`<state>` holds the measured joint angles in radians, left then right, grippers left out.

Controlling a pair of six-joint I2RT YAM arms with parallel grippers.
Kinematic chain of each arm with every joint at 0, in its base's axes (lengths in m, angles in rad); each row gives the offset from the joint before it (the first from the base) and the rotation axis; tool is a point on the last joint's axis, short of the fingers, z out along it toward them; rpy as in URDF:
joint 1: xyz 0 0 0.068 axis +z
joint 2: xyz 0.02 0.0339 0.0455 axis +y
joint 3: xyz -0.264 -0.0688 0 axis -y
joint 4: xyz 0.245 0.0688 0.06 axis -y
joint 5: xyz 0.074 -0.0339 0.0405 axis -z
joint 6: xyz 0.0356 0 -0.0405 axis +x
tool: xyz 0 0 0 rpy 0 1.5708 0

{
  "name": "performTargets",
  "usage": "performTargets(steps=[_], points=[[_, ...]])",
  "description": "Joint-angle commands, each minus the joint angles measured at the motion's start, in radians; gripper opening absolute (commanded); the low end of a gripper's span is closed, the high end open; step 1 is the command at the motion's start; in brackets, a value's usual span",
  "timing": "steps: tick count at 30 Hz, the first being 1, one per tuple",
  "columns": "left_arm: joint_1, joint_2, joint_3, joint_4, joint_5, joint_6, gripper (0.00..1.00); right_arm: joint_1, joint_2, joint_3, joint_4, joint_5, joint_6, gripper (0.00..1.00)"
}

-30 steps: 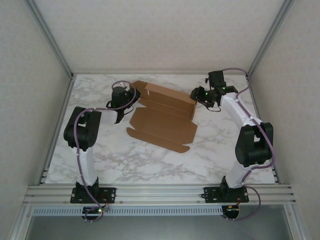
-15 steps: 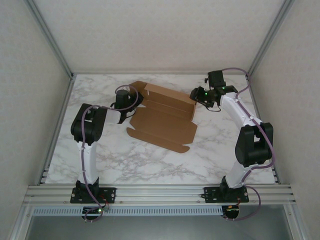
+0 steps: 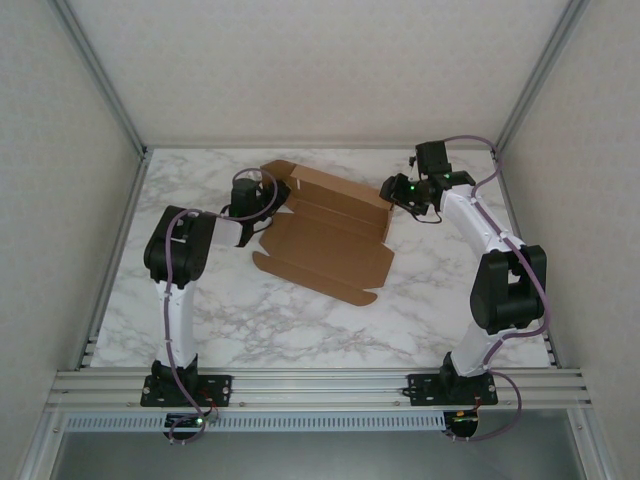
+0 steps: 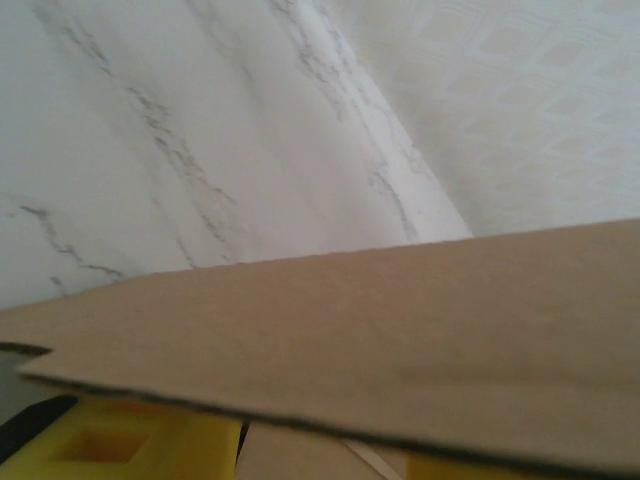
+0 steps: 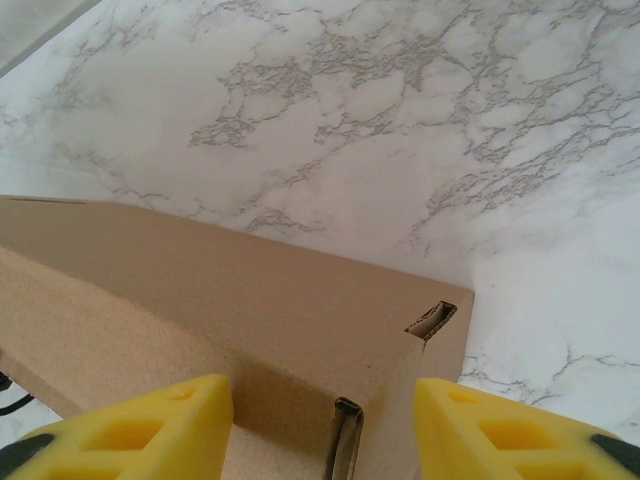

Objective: Fold the paper box

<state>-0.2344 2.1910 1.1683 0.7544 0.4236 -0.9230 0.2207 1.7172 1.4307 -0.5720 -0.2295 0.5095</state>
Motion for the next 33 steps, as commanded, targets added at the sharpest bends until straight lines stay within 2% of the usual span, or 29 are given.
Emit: performTargets(steps=[1,13,23,28,33], points=[[-0.013,0.008,-0.012,0.080,0.075,-0.044,0.43,0.008,0.012,0.019,-0.026,0.001,-0.007,0.51],[-0.078,0.058,-0.010,0.061,0.065,-0.056,0.43,0.009,0.005,0.019,-0.029,0.002,-0.008,0.51],[-0.088,0.087,0.032,-0.087,0.012,-0.030,0.43,0.009,0.002,0.031,-0.043,0.012,-0.017,0.51],[-0.082,-0.033,-0.026,-0.082,0.001,0.021,0.43,0.009,0.005,0.057,-0.066,0.028,-0.045,0.52],[-0.068,-0.235,-0.130,-0.097,-0.012,0.087,0.43,0.009,0.004,0.065,-0.048,0.020,-0.109,0.52]])
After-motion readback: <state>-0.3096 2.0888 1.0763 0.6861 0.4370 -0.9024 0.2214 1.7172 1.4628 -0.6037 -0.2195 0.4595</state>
